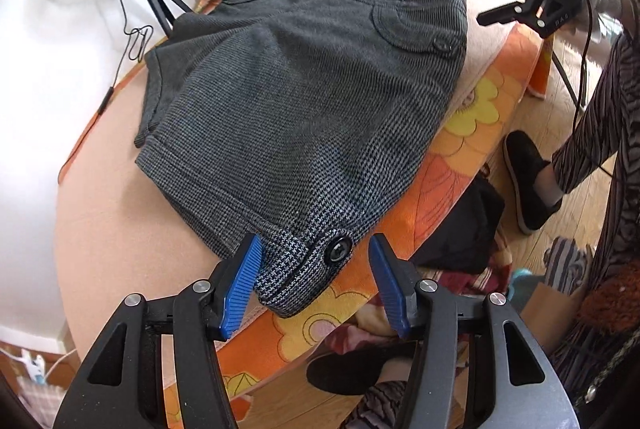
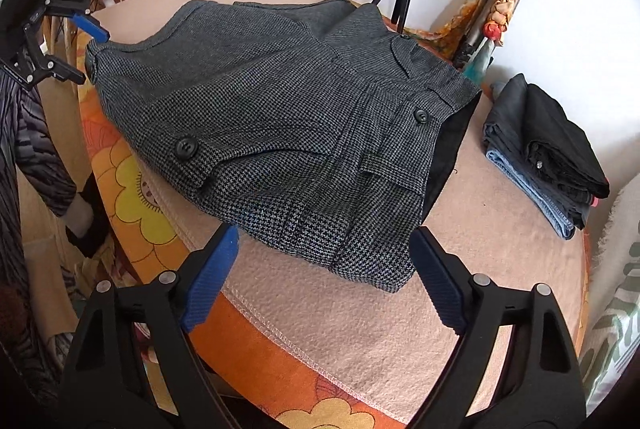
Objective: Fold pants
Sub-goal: 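Lower both tools to the shorts' leg hem and grasp it with each gripper, then lift the hem with both grippers and fold it over onto the waistband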
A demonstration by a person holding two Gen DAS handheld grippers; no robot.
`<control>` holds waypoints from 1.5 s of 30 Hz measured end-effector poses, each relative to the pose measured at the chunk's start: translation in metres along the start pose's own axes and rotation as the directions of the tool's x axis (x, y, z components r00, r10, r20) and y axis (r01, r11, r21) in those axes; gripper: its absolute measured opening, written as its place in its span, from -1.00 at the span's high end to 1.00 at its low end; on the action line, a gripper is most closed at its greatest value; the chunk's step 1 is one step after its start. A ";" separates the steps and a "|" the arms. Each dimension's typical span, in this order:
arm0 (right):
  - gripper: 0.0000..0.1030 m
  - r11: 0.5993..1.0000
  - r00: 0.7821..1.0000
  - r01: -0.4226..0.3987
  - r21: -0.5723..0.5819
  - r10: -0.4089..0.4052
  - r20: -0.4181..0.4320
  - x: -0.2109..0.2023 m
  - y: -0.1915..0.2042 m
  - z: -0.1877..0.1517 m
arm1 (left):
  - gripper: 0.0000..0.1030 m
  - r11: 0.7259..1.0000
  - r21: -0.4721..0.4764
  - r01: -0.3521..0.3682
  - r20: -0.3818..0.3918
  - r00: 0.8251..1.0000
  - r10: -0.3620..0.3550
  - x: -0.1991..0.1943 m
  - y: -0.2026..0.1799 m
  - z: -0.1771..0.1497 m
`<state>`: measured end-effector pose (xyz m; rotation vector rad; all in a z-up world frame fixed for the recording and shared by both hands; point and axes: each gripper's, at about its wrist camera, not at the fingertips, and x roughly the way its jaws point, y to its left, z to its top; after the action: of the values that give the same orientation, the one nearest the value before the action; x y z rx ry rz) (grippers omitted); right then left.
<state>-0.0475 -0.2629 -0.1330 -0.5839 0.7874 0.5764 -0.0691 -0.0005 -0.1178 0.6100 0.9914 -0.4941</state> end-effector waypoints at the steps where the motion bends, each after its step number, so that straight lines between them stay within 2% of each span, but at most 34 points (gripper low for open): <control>1: -0.74 1.000 1.000 0.011 -0.013 -0.011 -0.004 0.003 0.001 0.000 | 0.01 1.000 0.008 -0.002 -0.005 1.000 0.002 0.002 -0.001 -0.001; 5: -0.74 0.996 0.999 0.036 -0.084 -0.037 -0.015 0.012 0.008 0.000 | 0.01 0.998 0.055 -0.015 -0.007 1.000 0.016 0.004 -0.008 -0.006; 10: -0.73 0.985 0.998 0.059 -0.160 -0.064 -0.024 0.019 0.019 -0.001 | 0.01 0.998 0.069 -0.013 0.003 1.000 0.012 0.003 -0.009 -0.009; 11: -0.61 0.982 0.996 0.072 -0.175 -0.079 -0.032 0.022 0.020 -0.001 | 0.01 0.998 0.067 -0.015 0.003 1.000 0.015 0.004 -0.010 -0.009; 12: -0.39 0.980 0.995 0.076 -0.185 -0.086 -0.043 0.025 0.021 0.000 | 0.01 0.998 0.065 -0.015 0.000 1.000 0.015 0.006 -0.010 -0.009; 17: 0.01 0.985 0.996 0.050 -0.167 -0.061 -0.060 0.029 0.019 0.004 | 0.00 0.999 0.045 -0.001 -0.001 1.000 0.001 0.011 -0.008 -0.009; 20: 0.28 0.989 0.997 0.058 -0.137 -0.063 -0.039 0.024 0.017 0.009 | -0.19 0.999 0.047 0.009 0.023 1.000 -0.010 0.007 -0.011 -0.011; 22: 0.36 0.990 0.997 0.065 -0.122 -0.069 -0.027 0.022 0.016 0.013 | -0.27 0.998 0.065 0.001 0.024 1.000 -0.002 0.008 -0.015 -0.014; 26: 0.45 0.992 0.996 0.087 -0.096 -0.088 -0.006 0.019 0.013 0.023 | -0.27 0.995 0.093 -0.029 0.013 1.000 0.028 0.014 -0.021 -0.018; 30: 0.46 0.993 0.996 0.094 -0.069 -0.093 0.012 0.016 0.008 0.031 | -0.31 0.998 0.056 -0.037 0.010 0.999 0.037 0.015 -0.013 -0.017; 33: 0.46 0.993 0.995 0.099 -0.062 -0.098 0.022 0.013 0.007 0.033 | -0.20 0.999 0.024 -0.037 0.010 0.999 0.037 0.016 -0.006 -0.018; 35: 0.46 0.994 0.995 0.096 -0.051 -0.094 0.026 0.012 0.006 0.034 | 0.14 1.000 -0.007 -0.018 0.002 1.000 0.018 0.018 0.002 -0.019; 36: 0.46 0.994 0.995 0.096 -0.047 -0.094 0.027 0.011 0.006 0.034 | 0.37 1.000 -0.025 -0.005 -0.001 1.000 0.005 0.019 0.006 -0.019; 38: 0.46 0.994 0.995 0.096 -0.045 -0.095 0.030 0.009 0.006 0.034 | 0.46 0.996 -0.073 0.047 0.030 0.999 -0.045 0.015 0.014 -0.020; 40: 0.47 0.994 0.995 0.098 -0.038 -0.097 0.032 0.008 0.006 0.035 | 0.68 0.989 -0.110 0.095 0.070 0.994 -0.088 0.009 0.022 -0.018; 41: 0.47 0.995 0.995 0.098 -0.031 -0.097 0.033 0.007 0.005 0.035 | 0.75 0.987 -0.120 0.111 0.094 0.991 -0.100 0.005 0.025 -0.017; 45: 0.49 0.995 0.993 0.104 0.001 -0.104 0.052 0.002 0.000 0.038 | 0.78 0.982 -0.148 0.115 0.166 0.982 -0.090 -0.009 0.040 -0.007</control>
<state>-0.0279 -0.2366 -0.1131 -0.6057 0.7031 0.4951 -0.0518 0.0346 -0.1024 0.3733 0.9040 -0.5421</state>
